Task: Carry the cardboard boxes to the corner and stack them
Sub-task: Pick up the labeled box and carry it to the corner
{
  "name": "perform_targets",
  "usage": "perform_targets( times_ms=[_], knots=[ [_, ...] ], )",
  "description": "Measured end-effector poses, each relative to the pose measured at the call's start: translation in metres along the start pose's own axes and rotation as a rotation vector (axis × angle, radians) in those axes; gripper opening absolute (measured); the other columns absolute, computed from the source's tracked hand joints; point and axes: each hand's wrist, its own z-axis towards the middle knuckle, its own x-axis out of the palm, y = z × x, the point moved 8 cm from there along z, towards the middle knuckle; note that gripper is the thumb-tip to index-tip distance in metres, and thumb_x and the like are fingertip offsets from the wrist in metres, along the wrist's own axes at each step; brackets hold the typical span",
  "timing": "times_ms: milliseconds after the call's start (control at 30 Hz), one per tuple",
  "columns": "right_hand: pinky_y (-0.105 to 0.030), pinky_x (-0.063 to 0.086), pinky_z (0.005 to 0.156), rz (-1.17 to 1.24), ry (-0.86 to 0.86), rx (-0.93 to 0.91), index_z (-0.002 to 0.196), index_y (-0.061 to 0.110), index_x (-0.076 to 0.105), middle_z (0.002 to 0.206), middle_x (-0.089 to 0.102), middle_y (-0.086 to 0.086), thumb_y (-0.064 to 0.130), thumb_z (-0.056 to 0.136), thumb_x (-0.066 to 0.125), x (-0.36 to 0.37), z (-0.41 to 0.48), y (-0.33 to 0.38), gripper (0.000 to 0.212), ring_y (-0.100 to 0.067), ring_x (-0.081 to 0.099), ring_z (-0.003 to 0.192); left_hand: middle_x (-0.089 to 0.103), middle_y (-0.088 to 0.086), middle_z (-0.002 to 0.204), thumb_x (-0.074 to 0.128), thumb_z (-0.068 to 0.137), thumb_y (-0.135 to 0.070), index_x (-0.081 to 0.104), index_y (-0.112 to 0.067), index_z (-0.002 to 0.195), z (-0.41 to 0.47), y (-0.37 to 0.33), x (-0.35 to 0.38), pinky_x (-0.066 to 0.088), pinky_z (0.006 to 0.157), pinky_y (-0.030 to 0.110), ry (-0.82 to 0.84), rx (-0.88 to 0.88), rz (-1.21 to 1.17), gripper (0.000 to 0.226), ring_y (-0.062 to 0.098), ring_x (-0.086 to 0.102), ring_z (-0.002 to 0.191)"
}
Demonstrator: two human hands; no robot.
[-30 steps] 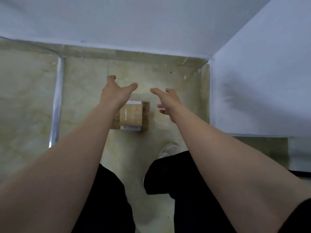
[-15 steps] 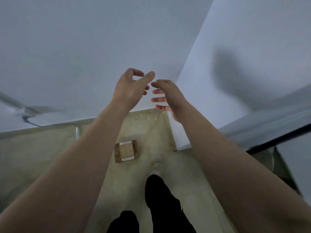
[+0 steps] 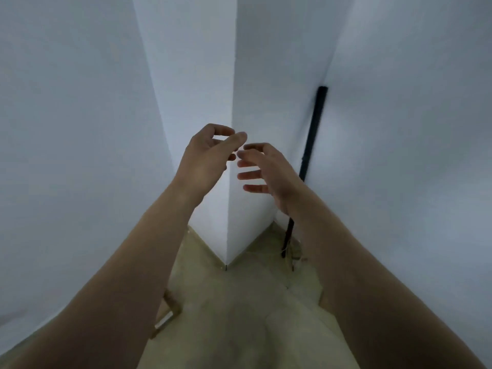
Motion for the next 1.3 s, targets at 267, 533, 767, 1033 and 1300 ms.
perform_targets(
  times_ms=[267, 533, 767, 1033, 1300],
  knots=[
    [-0.047, 0.058, 0.102, 0.146, -0.393, 0.041, 0.147, 0.018, 0.052, 0.129, 0.067, -0.008, 0.037, 0.104, 0.066, -0.247, -0.133, -0.057, 0.049, -0.028, 0.07, 0.117, 0.067, -0.001, 0.13, 0.059, 0.099, -0.055, 0.06, -0.023, 0.137, -0.074, -0.07, 0.261, 0.054, 0.103, 0.043, 0.397, 0.119, 0.014, 0.05, 0.017, 0.065, 0.121],
    [-0.045, 0.058, 0.103, 0.217, -0.826, 0.1, 0.144, 0.024, 0.057, 0.131, 0.067, -0.003, 0.041, 0.101, 0.067, -0.495, -0.331, -0.145, 0.047, -0.022, 0.069, 0.118, 0.066, -0.005, 0.136, 0.056, 0.082, -0.069, 0.059, -0.035, 0.132, -0.212, -0.133, 0.531, 0.052, 0.108, 0.046, 0.762, 0.168, -0.02, 0.06, 0.015, 0.063, 0.123],
    [-0.042, 0.058, 0.1, 0.323, -1.18, 0.144, 0.143, 0.024, 0.057, 0.13, 0.067, 0.0, 0.04, 0.101, 0.067, -0.631, -0.518, -0.214, 0.046, -0.021, 0.068, 0.117, 0.076, -0.008, 0.118, 0.061, 0.099, -0.055, 0.063, -0.034, 0.128, -0.349, -0.171, 0.724, 0.051, 0.106, 0.045, 1.069, 0.207, 0.01, 0.036, 0.011, 0.072, 0.11],
    [-0.044, 0.059, 0.1, 0.399, -1.529, 0.261, 0.144, 0.024, 0.055, 0.127, 0.068, 0.0, 0.042, 0.101, 0.067, -0.71, -0.678, -0.292, 0.049, -0.02, 0.069, 0.116, 0.066, -0.009, 0.133, 0.059, 0.077, -0.067, 0.063, -0.037, 0.123, -0.489, -0.187, 0.882, 0.052, 0.105, 0.045, 1.431, 0.219, 0.002, 0.056, 0.015, 0.063, 0.12],
    [-0.046, 0.06, 0.1, 0.472, -1.839, 0.344, 0.143, 0.024, 0.056, 0.123, 0.068, -0.002, 0.043, 0.1, 0.068, -0.759, -0.792, -0.341, 0.049, -0.023, 0.069, 0.115, 0.072, -0.008, 0.124, 0.06, 0.079, -0.068, 0.065, -0.043, 0.113, -0.604, -0.202, 1.002, 0.05, 0.107, 0.045, 1.765, 0.253, 0.058, 0.043, 0.014, 0.067, 0.116]
  ],
)
